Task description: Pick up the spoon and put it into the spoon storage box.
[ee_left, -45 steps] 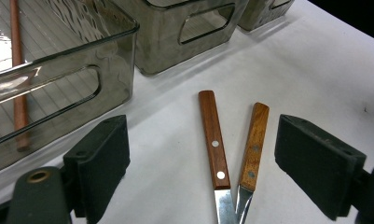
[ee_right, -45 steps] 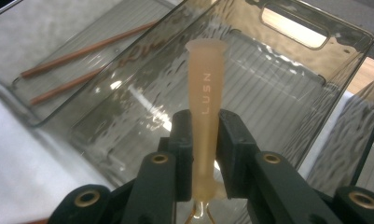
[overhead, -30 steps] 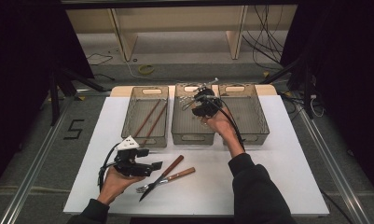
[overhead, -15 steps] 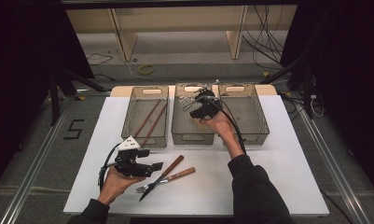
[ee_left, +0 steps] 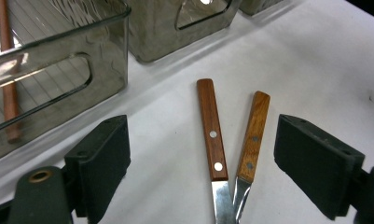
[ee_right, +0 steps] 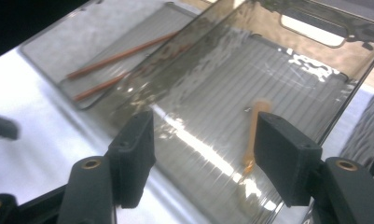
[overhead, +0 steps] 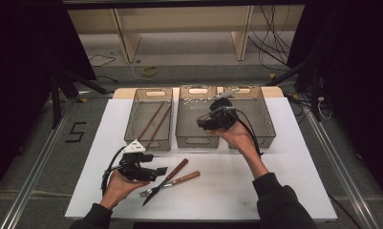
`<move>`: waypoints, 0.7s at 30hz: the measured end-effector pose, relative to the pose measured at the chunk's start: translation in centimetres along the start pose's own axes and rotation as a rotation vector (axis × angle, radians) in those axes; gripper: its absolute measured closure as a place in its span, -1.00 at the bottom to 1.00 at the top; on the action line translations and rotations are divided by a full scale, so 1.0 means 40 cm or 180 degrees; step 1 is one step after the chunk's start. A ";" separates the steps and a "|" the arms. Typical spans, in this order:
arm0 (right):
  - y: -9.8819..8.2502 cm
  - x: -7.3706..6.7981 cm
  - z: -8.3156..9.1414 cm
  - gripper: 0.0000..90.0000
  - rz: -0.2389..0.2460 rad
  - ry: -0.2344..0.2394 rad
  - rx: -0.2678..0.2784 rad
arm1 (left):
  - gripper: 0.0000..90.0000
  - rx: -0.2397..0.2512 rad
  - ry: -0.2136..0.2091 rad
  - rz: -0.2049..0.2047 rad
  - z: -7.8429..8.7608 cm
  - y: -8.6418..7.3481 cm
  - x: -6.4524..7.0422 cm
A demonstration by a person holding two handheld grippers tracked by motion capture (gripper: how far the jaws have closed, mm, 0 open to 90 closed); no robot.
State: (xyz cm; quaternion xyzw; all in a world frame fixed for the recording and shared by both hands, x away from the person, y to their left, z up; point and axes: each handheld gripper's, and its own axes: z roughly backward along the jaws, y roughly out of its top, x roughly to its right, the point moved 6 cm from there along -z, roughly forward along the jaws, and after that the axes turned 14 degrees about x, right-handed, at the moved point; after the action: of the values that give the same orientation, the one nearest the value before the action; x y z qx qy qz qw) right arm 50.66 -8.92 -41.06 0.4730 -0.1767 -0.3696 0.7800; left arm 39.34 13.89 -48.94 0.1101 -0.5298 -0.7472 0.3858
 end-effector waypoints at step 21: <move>-0.131 -0.086 0.159 -0.25 -0.0045 0.0406 0.0222 | -0.57 -0.0230 0.0010 0.0012 -0.009 0.000 0.002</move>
State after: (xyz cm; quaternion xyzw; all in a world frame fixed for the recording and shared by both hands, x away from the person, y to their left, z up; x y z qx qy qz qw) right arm 42.26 -11.69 -42.25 0.5238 -0.1360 -0.3379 0.7701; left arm 39.50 13.57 -49.06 0.0962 -0.5021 -0.7650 0.3917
